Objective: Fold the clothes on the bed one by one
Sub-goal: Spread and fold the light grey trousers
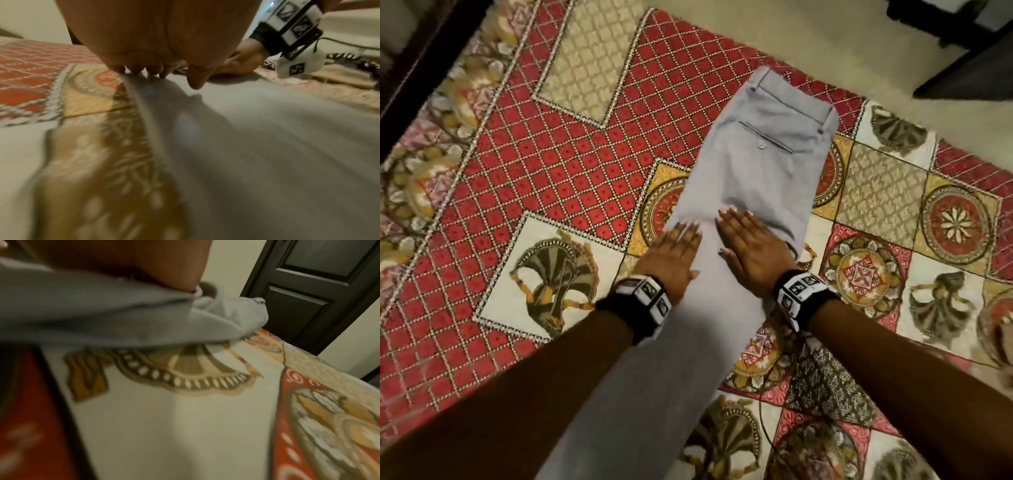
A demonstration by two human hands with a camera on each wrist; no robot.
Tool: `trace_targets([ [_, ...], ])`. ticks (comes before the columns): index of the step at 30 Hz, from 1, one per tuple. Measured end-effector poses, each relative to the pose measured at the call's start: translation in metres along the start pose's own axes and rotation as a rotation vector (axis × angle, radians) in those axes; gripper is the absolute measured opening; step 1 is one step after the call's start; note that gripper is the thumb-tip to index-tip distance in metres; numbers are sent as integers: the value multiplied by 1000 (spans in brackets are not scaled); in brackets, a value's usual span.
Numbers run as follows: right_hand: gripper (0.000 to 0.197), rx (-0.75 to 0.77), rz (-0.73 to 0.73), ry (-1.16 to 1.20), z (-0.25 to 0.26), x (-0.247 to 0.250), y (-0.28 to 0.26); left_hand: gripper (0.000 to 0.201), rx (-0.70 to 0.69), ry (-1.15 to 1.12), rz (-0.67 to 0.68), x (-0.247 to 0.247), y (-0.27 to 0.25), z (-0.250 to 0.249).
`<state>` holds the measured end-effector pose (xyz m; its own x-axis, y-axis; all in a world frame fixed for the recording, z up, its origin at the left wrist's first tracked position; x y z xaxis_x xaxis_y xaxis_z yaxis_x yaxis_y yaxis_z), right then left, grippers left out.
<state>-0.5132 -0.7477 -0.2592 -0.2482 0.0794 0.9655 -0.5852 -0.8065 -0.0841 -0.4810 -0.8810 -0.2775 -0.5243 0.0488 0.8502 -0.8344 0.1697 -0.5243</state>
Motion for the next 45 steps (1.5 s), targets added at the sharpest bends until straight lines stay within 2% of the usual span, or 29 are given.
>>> trace_targets([
  [3,67,10,24,-65,-21,-13,-22,85,-70,20,35,-10,20,42],
  [5,73,-72,1,-97,-30,-9,-42,94,-67,-5,8,-16,17,58],
  [8,74,-227,-13,-83,-31,-8,-75,98,-70,-10,-15,-14,16,52],
  [10,71,-261,-51,-71,-21,0,-85,97,-74,-27,-39,1,14,49],
  [13,59,-306,-255,-84,-20,38,-56,85,-131,-25,-94,41,34,34],
  [16,52,-289,-388,-22,-29,54,9,69,-243,-64,-132,82,72,-2],
  [19,60,-300,-262,95,-56,27,50,66,-222,2,-76,88,115,-21],
  [21,59,-256,-171,49,-72,9,48,73,-181,132,-36,75,135,-18],
  [23,70,-251,-118,-12,-87,5,31,86,-141,167,-12,66,143,-9],
  [26,93,-418,-49,-27,-111,6,-10,105,-36,90,-12,71,151,7],
  [28,102,-518,15,-33,-123,8,-33,112,-16,100,-19,77,152,13],
  [31,104,-612,78,4,-130,15,-57,113,11,125,-45,81,151,19],
  [34,101,-684,50,1,-123,35,-75,105,78,94,-118,93,140,26],
  [35,96,-653,-2,-16,-115,46,-74,97,50,90,-162,98,135,21],
  [37,82,-476,-121,-9,-84,58,-54,77,-81,75,-237,104,122,-3],
  [40,68,-267,-95,28,-40,32,-18,66,-180,97,-149,83,108,-31],
  [42,69,-302,-23,77,-38,2,-20,71,-139,109,-63,62,106,-30],
  [45,92,-466,28,147,-53,-23,-59,90,-105,72,-70,54,111,-17],
])
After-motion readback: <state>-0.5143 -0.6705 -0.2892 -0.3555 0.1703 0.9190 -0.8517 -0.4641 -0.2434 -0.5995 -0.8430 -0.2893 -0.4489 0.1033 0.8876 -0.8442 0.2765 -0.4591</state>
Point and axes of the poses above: each hand's wrist, its own y-axis towards the middle knuckle, its own x-axis out of the back of the hand, z = x × y, the point moved 9 cm from there along y, towards the middle knuckle, and after that the axes turned 15 degrees about x, right-handed, at the moved point
